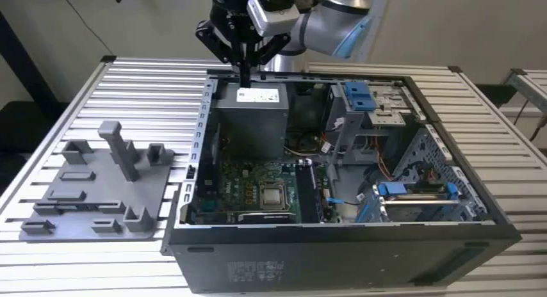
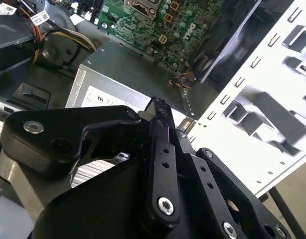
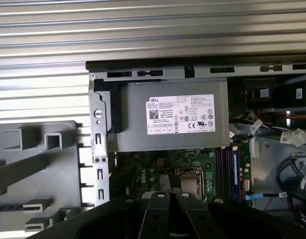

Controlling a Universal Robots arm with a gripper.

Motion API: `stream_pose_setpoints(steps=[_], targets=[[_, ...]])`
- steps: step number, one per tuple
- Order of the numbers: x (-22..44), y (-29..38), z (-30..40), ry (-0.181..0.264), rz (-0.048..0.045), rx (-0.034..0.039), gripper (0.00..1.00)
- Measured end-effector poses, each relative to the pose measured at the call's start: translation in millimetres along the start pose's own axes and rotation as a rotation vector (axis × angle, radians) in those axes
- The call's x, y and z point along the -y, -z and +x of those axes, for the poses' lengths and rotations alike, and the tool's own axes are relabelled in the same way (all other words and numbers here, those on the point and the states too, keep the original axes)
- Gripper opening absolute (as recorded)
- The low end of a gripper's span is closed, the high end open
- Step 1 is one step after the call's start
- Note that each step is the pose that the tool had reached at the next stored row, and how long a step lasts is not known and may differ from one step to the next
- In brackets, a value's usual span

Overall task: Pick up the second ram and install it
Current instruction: 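Reach for the second ram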

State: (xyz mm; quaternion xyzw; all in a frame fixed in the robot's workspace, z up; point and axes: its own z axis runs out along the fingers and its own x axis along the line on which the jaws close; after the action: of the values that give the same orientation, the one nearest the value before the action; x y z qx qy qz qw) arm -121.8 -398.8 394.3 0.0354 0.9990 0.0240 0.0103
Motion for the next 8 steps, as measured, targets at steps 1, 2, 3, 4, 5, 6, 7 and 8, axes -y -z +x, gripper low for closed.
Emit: stream_pose_setpoints(steps=[1, 2, 3, 4, 5, 6, 7, 8], targets=[[0.1, 0.0, 0.6, 0.000, 0.0000, 0.0000, 0.11], [0.1, 0.0, 1.3, 0.000, 0.0000, 0.0000, 0.11], [0.2, 0.0, 2.1, 0.000, -0.0001, 0.0001, 0.11], [0.2, 0.0, 3.1, 0.000, -0.0001, 0.0001, 0.11], [0.3, 0.1, 4.2, 0.000, 0.0000, 0.0000, 0.11], [0.4, 0.1, 5.5, 0.000, 0.0000, 0.0000, 0.11], [0.5, 0.1, 6.6, 0.000, -0.0001, 0.0001, 0.11], [0.6, 0.1, 7.8, 0.000, -0.0001, 0.0001, 0.11]])
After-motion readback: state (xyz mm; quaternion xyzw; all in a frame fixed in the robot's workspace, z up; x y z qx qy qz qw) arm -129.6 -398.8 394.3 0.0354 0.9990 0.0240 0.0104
